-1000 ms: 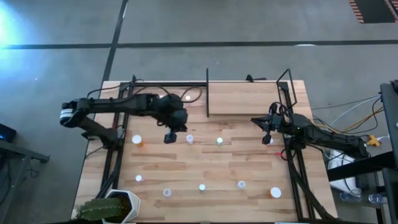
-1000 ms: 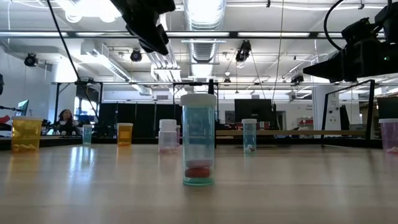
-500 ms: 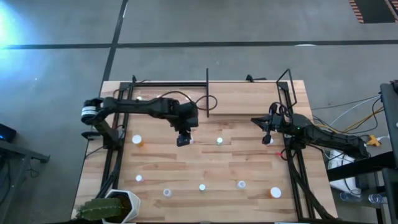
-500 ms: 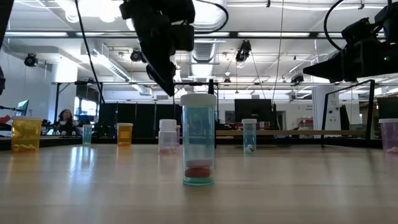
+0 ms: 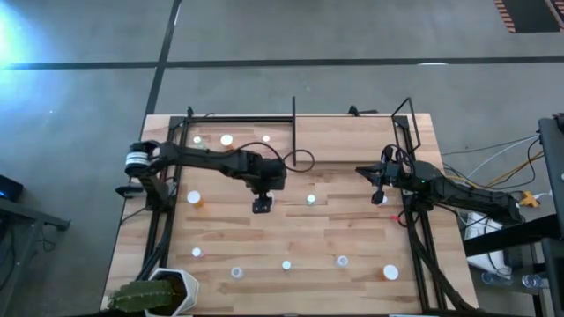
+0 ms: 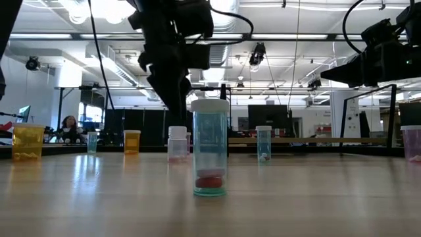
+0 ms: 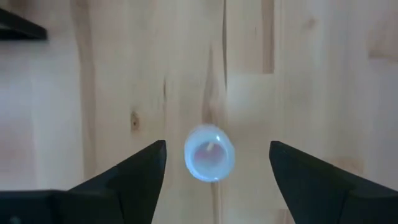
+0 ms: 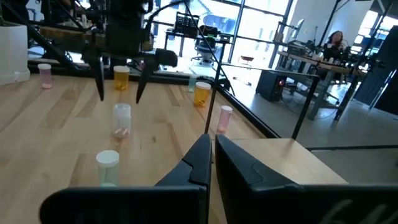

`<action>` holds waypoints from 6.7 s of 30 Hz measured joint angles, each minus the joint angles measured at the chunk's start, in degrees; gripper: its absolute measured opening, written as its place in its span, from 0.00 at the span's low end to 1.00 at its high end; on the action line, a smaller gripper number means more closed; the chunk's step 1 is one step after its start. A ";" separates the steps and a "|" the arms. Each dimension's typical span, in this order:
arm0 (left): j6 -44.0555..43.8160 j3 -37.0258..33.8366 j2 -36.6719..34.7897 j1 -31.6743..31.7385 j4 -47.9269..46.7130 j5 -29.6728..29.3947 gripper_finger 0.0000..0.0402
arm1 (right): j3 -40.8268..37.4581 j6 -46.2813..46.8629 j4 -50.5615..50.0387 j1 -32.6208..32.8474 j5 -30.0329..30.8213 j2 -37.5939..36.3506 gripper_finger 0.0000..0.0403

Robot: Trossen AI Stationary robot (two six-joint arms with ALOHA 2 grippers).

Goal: Pick and place medicine bottles onto shelf by color
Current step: Put the top transparent pill bottle on the shelf, then put the middle blue pill bottle on the shelf

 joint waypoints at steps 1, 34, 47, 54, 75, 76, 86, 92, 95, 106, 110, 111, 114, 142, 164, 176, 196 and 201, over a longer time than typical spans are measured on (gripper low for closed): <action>0.02 0.00 0.53 -0.13 0.09 -0.02 0.67 | -0.02 -0.08 0.02 0.00 0.00 0.00 0.03; 0.74 17.37 1.50 -0.17 -5.27 0.42 0.29 | -0.01 0.04 -0.15 0.00 0.00 0.02 0.03; 5.34 59.62 17.47 6.04 -20.71 -1.23 0.28 | -0.01 0.05 -0.26 0.00 0.02 0.02 0.03; 5.79 56.41 21.07 11.51 -15.45 -0.62 0.28 | -0.02 -0.08 -0.48 0.00 -0.05 -0.04 0.03; 8.16 55.42 28.48 13.36 -9.40 -2.37 0.28 | 0.00 0.05 -0.64 0.00 -0.02 0.35 0.03; 8.54 55.21 28.50 13.38 -9.38 -2.42 0.28 | 0.00 0.01 -0.64 0.00 -0.02 0.35 0.03; 13.00 53.35 28.52 13.41 -9.06 -1.57 0.28 | 0.00 -0.08 -0.70 0.00 -0.02 0.35 0.03; 15.78 50.97 28.52 13.42 -9.20 -1.51 0.28 | 0.00 0.00 -0.70 0.00 -0.02 0.35 0.03; 16.01 50.72 28.63 13.43 -8.38 -1.46 0.28 | 0.00 -0.08 -0.72 0.00 -0.02 0.35 0.03; 17.33 47.49 28.74 14.08 -4.90 -1.27 0.28 | 0.00 0.05 -0.72 0.00 0.00 0.35 0.03; 17.56 46.62 28.83 14.17 -4.21 -1.31 0.28 | 0.00 0.05 -0.72 0.00 0.00 0.35 0.03; 17.60 46.62 28.85 14.17 -4.08 -1.35 0.28 | 0.00 0.05 -0.72 0.00 0.00 0.35 0.03; 17.64 46.62 28.83 14.14 -3.57 -1.33 0.29 | 0.00 -0.03 -0.72 0.00 0.00 0.35 0.03; 17.33 46.66 28.84 14.17 -1.42 -2.20 0.40 | 0.00 0.05 -0.72 -0.02 0.00 0.35 0.03; 19.15 26.21 -4.81 7.44 17.02 -0.89 0.13 | 0.00 0.00 -0.72 -0.02 0.00 0.37 0.03; 12.64 -39.63 -30.01 3.51 86.57 2.30 0.03 | 0.00 -0.08 -0.72 -0.01 0.01 0.37 0.03; 8.62 -66.28 -40.28 1.90 112.10 4.61 0.03 | 0.00 4.70 0.64 0.00 0.05 0.35 0.03; 11.31 -68.59 -41.30 1.90 112.03 4.59 0.03 | 0.00 10.02 10.51 0.02 0.02 0.42 0.03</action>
